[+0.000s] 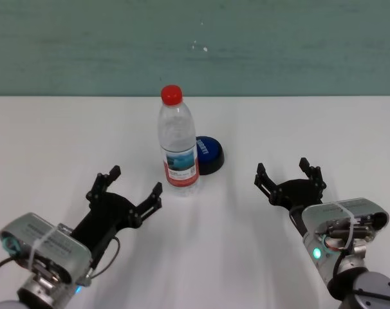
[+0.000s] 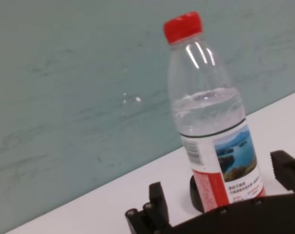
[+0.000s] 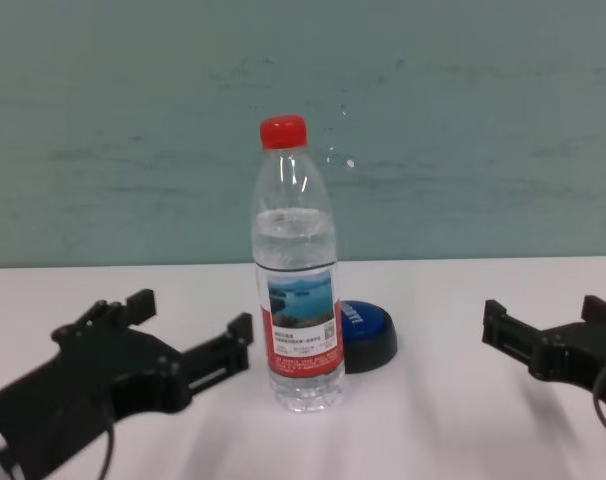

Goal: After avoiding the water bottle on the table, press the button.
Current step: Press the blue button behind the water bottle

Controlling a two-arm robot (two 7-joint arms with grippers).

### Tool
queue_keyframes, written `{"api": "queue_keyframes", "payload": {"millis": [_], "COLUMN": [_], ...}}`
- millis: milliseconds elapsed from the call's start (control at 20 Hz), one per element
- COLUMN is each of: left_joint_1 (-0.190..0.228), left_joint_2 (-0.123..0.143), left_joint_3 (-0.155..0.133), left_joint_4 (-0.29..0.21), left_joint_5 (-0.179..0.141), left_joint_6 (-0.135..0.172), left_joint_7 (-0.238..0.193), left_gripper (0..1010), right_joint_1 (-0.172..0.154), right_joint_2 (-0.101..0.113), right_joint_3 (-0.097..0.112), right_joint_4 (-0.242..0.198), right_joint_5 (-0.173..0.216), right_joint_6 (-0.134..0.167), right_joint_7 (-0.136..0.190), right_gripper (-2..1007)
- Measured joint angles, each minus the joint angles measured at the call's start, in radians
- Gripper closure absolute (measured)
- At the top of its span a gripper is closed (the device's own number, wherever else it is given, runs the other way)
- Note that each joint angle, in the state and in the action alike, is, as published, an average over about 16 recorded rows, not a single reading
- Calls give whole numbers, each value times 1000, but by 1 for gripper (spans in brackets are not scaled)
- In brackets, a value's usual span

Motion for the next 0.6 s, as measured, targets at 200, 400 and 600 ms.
{"api": "queue_keyframes", "payload": {"millis": [200, 400, 600], "left_joint_1": [24, 51, 77], "left_joint_2": [1, 2, 4], "left_joint_3": [12, 16, 14], "left_joint_4": [-6, -15, -27], "left_joint_5": [6, 19, 39], "left_joint_6": [-14, -29, -42], "left_joint_7": [1, 10, 25], "left_gripper": [10, 10, 10], "right_joint_1": [0, 0, 0], "right_joint_2": [0, 0, 0], "right_joint_3": [0, 0, 0], "right_joint_4": [0, 0, 0], "right_joint_5": [0, 0, 0], "right_joint_6": [0, 0, 0], "right_joint_7": [0, 0, 0], "right_gripper": [1, 1, 1]}}
